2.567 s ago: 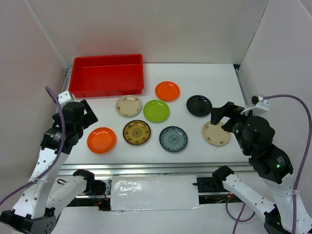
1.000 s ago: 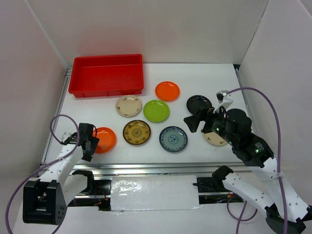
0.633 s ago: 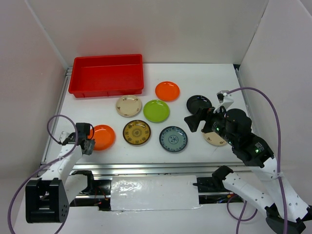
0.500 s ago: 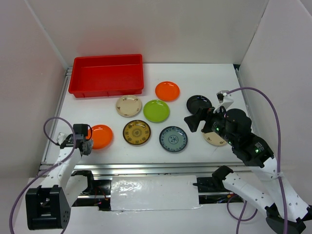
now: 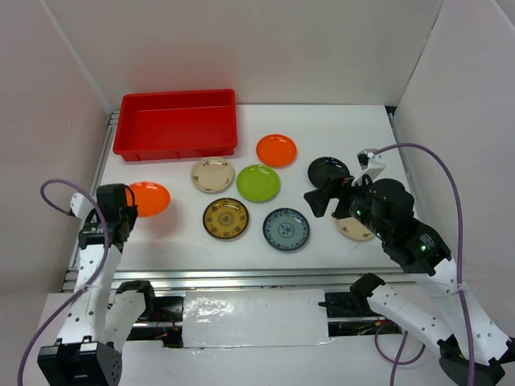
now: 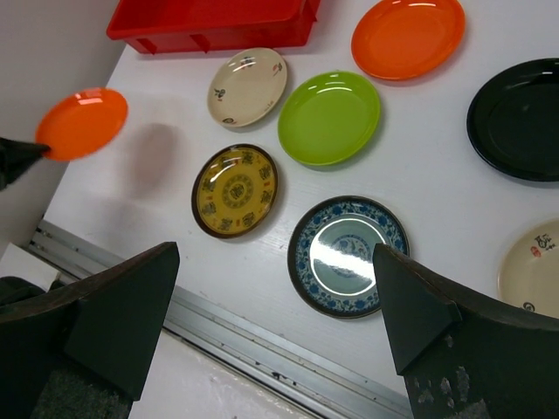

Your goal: Place the plates into the plastic bin on the countertop

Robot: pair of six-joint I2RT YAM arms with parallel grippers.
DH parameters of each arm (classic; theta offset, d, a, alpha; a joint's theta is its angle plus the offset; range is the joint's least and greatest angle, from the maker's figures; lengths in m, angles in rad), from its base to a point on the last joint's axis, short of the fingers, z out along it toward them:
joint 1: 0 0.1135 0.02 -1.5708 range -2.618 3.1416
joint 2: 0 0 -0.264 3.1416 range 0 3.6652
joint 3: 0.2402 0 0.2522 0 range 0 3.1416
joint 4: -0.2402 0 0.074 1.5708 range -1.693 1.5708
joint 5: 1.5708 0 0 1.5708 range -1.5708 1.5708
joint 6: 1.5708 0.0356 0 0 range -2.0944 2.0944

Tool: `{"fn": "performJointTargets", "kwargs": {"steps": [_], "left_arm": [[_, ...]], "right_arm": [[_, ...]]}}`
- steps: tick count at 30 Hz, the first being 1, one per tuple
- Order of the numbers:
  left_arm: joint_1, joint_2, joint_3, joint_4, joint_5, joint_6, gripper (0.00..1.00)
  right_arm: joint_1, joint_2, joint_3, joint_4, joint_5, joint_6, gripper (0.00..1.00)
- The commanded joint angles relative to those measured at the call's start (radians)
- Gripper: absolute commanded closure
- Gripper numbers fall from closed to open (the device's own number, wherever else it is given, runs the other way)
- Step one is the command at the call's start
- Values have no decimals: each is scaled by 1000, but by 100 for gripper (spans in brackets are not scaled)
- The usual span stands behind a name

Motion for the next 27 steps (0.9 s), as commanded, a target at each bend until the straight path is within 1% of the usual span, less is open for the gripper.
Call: {"fn": "performJointTargets", "kwargs": {"steps": [1, 2, 5, 6, 8, 9, 10, 11, 12, 13, 14, 15, 16, 17, 18, 20, 22, 23, 25, 27], "left_arm": [[10, 0, 157, 44, -28, 116, 100], [10, 4, 180, 99, 3, 174, 100], [10, 95, 285, 205, 76, 269, 100], [10, 192, 356, 249, 113, 283, 100], [13, 326, 455, 280, 153, 324, 100], [19, 472, 513, 300, 208, 343, 100], [22, 548, 632, 316, 251, 364, 100], [26, 620, 680, 334, 288, 375, 100], [31, 755, 785, 389, 355, 374, 100], [36, 826, 843, 412, 395, 363, 100], [45, 981, 907, 420, 421, 354, 100], [53, 1059, 1070, 387, 523, 342, 100], [56, 1137, 1152, 385, 553, 332, 100], [59, 1272, 1227, 364, 570, 322, 100], [57, 1329, 1354, 336, 598, 311, 100], [54, 1467, 1494, 290, 598, 309, 100], [50, 1508, 1503, 332, 603, 311, 100], [50, 1533, 1477, 371, 610, 311, 100], [53, 1566, 1472, 434, 638, 300, 100], [63, 1621, 1501, 440, 641, 302, 100]], "right_arm": [[4, 11, 25, 47, 9, -17, 0], [4, 11, 25, 49, 9, -17, 0], [-3, 18, 22, 57, 4, -14, 0], [-6, 21, 18, 60, 0, -16, 0], [-20, 28, 11, 69, -16, -14, 0], [-28, 31, 10, 69, -19, -13, 0], [-32, 34, 10, 69, -25, -11, 0], [-45, 36, 7, 70, -32, -9, 0], [-48, 34, 4, 73, -35, -6, 0], [-51, 30, 1, 83, -43, -3, 0], [-55, 28, -7, 89, -51, 1, 0], [-57, 27, -10, 95, -57, 1, 0], [-60, 28, -10, 101, -60, 4, 0], [-62, 28, -9, 101, -83, 7, 0], [-60, 31, -9, 101, -88, 7, 0], [-63, 34, -4, 96, -80, 7, 0], [-63, 39, -2, 96, -77, 1, 0], [-65, 44, -4, 98, -71, 1, 0], [-65, 51, 2, 95, -77, 1, 0], [-65, 60, 4, 98, -86, 1, 0]]}}
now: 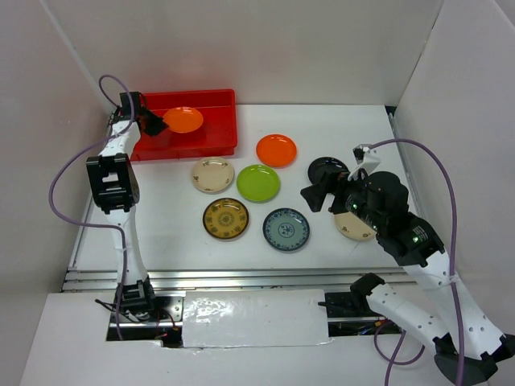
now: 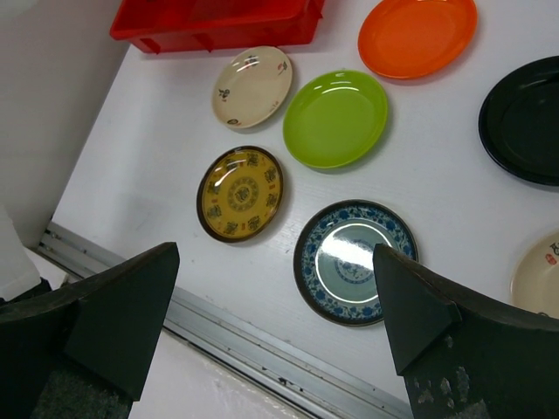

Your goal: Place the plates into the plastic bin on the countertop

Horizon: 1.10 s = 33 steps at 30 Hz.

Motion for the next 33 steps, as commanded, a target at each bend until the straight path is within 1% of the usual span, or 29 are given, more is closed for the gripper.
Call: {"fn": "performJointTargets", "kwargs": {"steps": [1, 4, 5, 6, 7, 8, 9, 12, 14, 15, 16, 18, 19, 21, 22, 23, 24, 25, 26, 27, 29, 30, 32, 33], "left_arm": [[9, 31, 67, 105, 64, -6, 100], [20, 62, 70, 104, 70, -12, 100], [21, 60, 51, 119, 75, -13, 98], [21, 59, 47, 117, 69, -13, 89], [21, 58, 44, 113, 59, -10, 62], [21, 51, 39, 102, 38, -9, 52], [23, 49, 37, 102, 33, 0, 27], [26, 19, 36, 99, 16, 19, 17], [25, -59, 10, 108, 3, 36, 12], [21, -96, -7, 126, -22, 57, 5], [6, -185, -62, 140, -37, 72, 1], [-15, -291, -128, 159, -109, 132, 1], [-41, -395, -197, 150, -135, 150, 1], [-70, -484, -255, 98, -192, 181, 1], [-99, -567, -318, 40, -239, 192, 1], [-120, -604, -353, 10, -267, 200, 1], [-158, -674, -396, -16, -301, 218, 1], [-160, -701, -491, -30, -316, 226, 1], [-201, -727, -539, -41, -329, 221, 1], [-221, -763, -643, -38, -308, 224, 1], [-244, -785, -734, -35, -295, 211, 1], [-252, -803, -836, -15, -280, 207, 1], [-267, -822, -944, 106, -228, 217, 1], [-281, -834, -1029, 157, -203, 224, 1]], "right_arm": [[-4, 14, 8, 61, -24, -5, 0], [4, 20, 13, 59, -23, -5, 0], [6, 21, 11, 62, -20, -4, 0], [7, 23, 11, 69, -18, -1, 0], [9, 24, 10, 72, -18, 1, 0], [10, 27, 10, 73, -21, 1, 0], [15, 30, 10, 73, -24, 5, 0], [27, 34, 11, 76, -27, 10, 0], [38, 31, 13, 76, -15, 10, 0], [41, 31, 13, 79, -12, 13, 0], [41, 27, 14, 81, -9, 13, 0], [44, 32, 10, 96, -9, 16, 0], [44, 32, 10, 101, -8, 19, 0], [49, 41, -2, 125, -12, 27, 0], [49, 46, -4, 130, -17, 29, 0], [52, 56, -6, 135, -23, 33, 0], [53, 63, -9, 141, -24, 35, 0], [53, 69, -9, 142, -24, 38, 0], [55, 69, -9, 142, -27, 39, 0], [56, 72, -7, 142, -29, 38, 0], [56, 66, -10, 139, -21, 38, 0], [58, 60, -13, 142, -24, 38, 0], [55, 47, -24, 150, -32, 38, 0], [53, 44, -30, 154, -41, 38, 0]]}}
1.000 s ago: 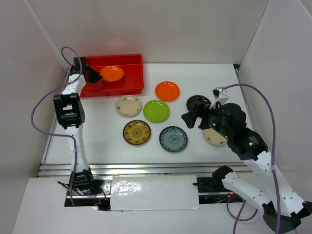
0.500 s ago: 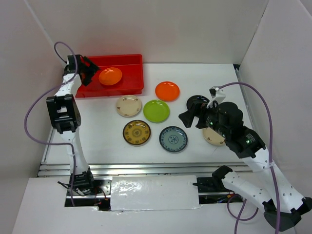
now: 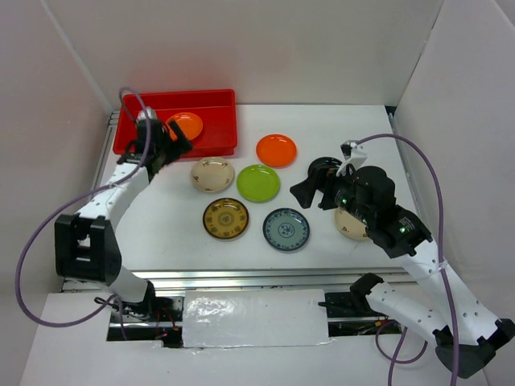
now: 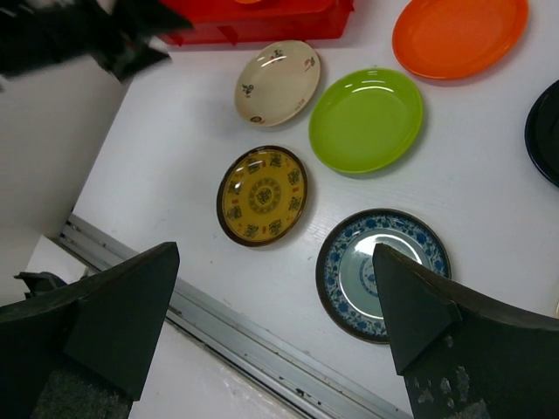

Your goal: Place the plates into the plastic bin on the countertop

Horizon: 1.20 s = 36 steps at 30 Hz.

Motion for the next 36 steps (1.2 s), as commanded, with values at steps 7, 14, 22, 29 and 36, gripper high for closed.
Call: {"fn": "performJointTargets", "kwargs": {"steps": [7, 14, 22, 29, 36], "left_arm": [[-49, 115, -329, 249, 69, 49, 1], [-36, 197, -372, 345, 60, 20, 1], [-37, 342, -292, 337, 5, 3, 21], [-60, 346, -271, 288, -79, -12, 67], [-82, 239, -281, 213, -165, -20, 100]], "right_arm": [[5, -12, -41, 100, -66, 10, 0], [9, -2, -50, 102, -64, 11, 0], [9, 13, -44, 101, -67, 11, 0], [14, 5, -39, 97, -58, 16, 0], [17, -4, -34, 90, -49, 20, 0]]}}
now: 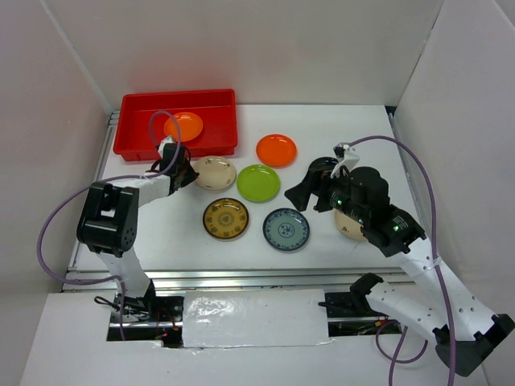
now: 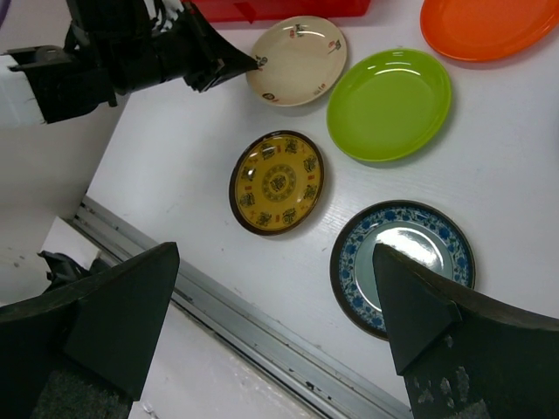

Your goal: Place the plates into the plastic bin on the countertop

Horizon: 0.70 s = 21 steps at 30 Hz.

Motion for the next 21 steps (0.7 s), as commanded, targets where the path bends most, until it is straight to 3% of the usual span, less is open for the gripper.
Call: {"fn": "performJointTargets", "kwargs": {"steps": [1, 9, 13, 17, 21], "left_arm": [[-28, -107, -19, -159, -135, 28, 100], [-60, -328, 128, -481, -187, 80, 100], [-37, -382, 240, -532, -219, 72, 100], [33, -333, 340, -528, -261, 14, 100], [144, -136, 428, -375, -241, -32, 100]], "right_arm": [[12, -17, 12, 42, 11, 2, 0], [22, -12, 18, 51, 20, 15, 0], [30, -8, 18, 57, 22, 15, 0], [30, 4, 22, 63, 24, 10, 0], [18, 27, 16, 82, 20, 2, 0]]}}
